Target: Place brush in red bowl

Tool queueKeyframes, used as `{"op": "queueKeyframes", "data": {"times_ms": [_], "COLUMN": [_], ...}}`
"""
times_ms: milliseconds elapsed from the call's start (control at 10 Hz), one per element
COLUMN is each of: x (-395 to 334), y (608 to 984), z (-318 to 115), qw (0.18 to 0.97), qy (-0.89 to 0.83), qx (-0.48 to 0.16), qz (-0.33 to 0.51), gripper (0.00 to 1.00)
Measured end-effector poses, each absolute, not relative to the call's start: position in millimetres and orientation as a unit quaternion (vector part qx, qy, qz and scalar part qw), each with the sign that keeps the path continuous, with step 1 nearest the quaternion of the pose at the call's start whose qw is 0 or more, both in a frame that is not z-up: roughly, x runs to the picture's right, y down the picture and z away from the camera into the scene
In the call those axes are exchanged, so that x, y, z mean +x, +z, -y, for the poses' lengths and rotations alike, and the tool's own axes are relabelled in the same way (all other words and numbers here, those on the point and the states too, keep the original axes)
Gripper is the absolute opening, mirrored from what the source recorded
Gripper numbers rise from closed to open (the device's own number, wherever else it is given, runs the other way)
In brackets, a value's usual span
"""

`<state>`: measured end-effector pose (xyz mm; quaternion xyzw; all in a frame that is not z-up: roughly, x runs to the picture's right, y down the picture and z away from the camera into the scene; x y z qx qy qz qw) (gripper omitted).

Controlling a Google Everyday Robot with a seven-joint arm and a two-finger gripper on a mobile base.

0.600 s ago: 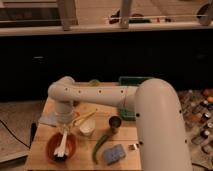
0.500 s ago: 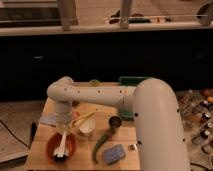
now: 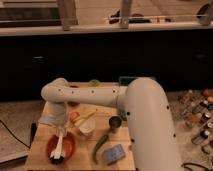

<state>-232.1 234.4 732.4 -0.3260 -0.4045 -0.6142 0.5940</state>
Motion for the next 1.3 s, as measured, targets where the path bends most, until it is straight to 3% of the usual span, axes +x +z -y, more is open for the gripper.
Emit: {"op": "queueKeyframes", "data": {"times_ms": [500,600,1300], "x": [-236.3,-236.0,-238.7], "y": [728.9,727.9,723.7], "z": [-240.5,-242.0,-244.0], "qw": [0.59,0.59,0.592], "qy": [-0.614,-0.614,-0.614], "qx": [-0.334,-0.334,-0.327], "qz": [0.404,0.404,0.407], "gripper": [0.75,0.8,0.8]}}
